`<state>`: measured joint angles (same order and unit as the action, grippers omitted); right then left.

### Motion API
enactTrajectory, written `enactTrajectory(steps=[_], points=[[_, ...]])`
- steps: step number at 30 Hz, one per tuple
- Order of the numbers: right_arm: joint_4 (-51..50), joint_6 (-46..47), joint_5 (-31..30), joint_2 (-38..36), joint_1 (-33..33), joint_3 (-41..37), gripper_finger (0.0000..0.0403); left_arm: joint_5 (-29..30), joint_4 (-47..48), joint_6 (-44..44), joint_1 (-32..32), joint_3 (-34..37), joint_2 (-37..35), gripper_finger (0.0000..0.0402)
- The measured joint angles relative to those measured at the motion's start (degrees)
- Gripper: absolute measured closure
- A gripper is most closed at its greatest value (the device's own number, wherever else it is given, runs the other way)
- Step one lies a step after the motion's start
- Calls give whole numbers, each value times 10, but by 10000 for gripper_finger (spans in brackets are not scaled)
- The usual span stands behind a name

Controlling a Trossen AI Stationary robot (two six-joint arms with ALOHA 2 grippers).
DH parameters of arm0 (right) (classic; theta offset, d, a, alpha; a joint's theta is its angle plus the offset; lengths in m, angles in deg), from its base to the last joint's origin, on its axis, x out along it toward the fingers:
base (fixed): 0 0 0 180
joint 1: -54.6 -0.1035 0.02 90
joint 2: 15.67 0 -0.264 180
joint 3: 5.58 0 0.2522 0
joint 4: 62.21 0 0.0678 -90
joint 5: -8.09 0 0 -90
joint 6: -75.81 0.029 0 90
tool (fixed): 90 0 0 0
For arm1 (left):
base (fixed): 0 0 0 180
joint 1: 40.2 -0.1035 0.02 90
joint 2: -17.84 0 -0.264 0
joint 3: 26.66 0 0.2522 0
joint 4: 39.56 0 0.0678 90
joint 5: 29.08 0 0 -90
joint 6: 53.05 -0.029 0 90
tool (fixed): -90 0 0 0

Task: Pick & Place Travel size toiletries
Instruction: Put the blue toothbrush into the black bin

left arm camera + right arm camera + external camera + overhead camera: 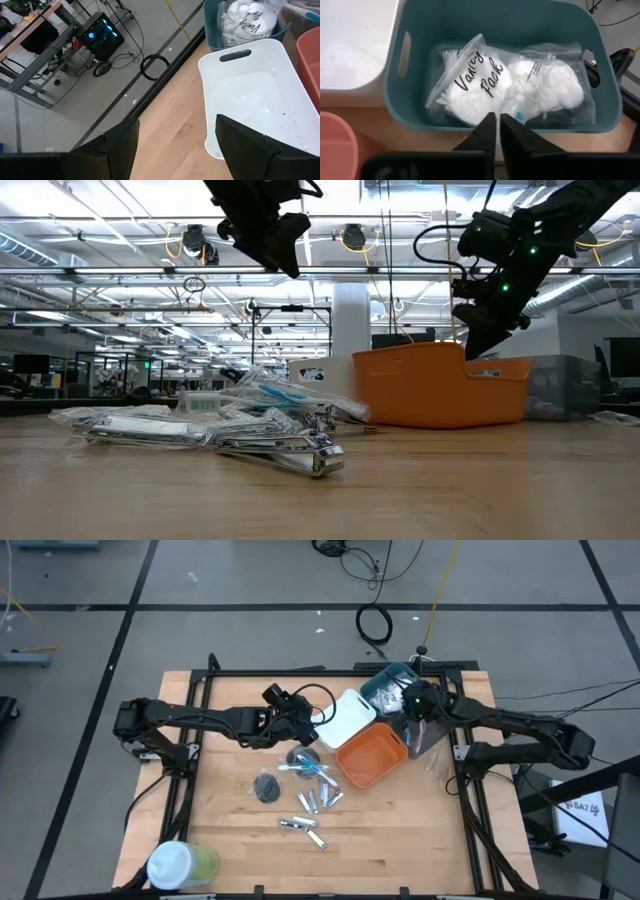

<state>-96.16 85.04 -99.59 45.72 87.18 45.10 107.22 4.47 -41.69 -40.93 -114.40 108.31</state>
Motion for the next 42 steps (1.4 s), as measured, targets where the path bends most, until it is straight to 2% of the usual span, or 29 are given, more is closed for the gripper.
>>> enactTrajectory(steps=[6,10,13,15,20,26,30,33,36,42], points=[[-15,-1,-4,-17,0,0,399,0,0,0,0,0,0,144],[-43,17,-57,-34,1,0,399,0,0,0,0,0,0,144],[-39,19,-75,-48,3,0,396,0,0,0,0,0,0,144],[-37,6,-58,-55,3,0,383,-2,0,0,0,0,0,144],[-35,4,34,-58,5,0,301,-4,0,0,1,0,0,144],[-21,5,43,-27,18,0,166,-4,0,0,1,0,0,144],[10,12,44,9,35,0,118,-14,0,0,1,0,0,144],[26,20,45,36,49,0,116,-18,0,0,1,0,0,144],[28,21,56,52,59,0,135,-18,1,0,1,0,0,144],[28,21,75,45,65,0,221,-19,1,0,1,0,0,144]])
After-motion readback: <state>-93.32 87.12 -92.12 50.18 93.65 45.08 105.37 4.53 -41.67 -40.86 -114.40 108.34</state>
